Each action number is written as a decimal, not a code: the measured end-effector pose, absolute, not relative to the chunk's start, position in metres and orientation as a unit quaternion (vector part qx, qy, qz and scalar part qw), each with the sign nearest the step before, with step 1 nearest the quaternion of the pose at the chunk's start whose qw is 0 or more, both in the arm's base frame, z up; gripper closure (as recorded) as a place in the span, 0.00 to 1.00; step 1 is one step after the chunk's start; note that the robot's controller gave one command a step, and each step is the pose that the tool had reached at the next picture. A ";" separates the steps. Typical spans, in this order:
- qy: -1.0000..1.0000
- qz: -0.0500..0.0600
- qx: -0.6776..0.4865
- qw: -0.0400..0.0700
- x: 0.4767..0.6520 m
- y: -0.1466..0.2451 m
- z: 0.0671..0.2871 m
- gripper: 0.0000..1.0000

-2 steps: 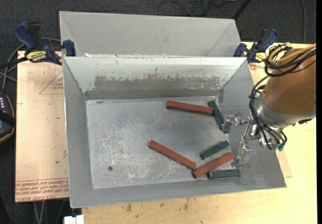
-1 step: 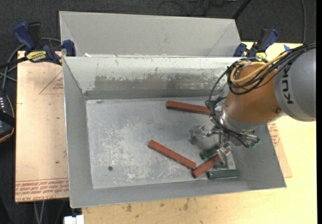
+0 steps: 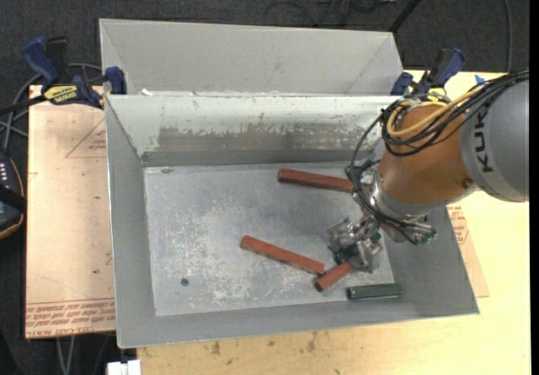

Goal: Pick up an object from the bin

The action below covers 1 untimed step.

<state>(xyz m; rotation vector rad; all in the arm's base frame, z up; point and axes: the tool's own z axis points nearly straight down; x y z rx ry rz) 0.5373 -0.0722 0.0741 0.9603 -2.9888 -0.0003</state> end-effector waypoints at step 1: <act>-0.952 0.002 0.307 -0.005 0.547 -0.058 0.217 1.00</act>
Offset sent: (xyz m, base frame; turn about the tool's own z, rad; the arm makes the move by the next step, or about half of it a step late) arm 0.0069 0.0127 0.1381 -0.0026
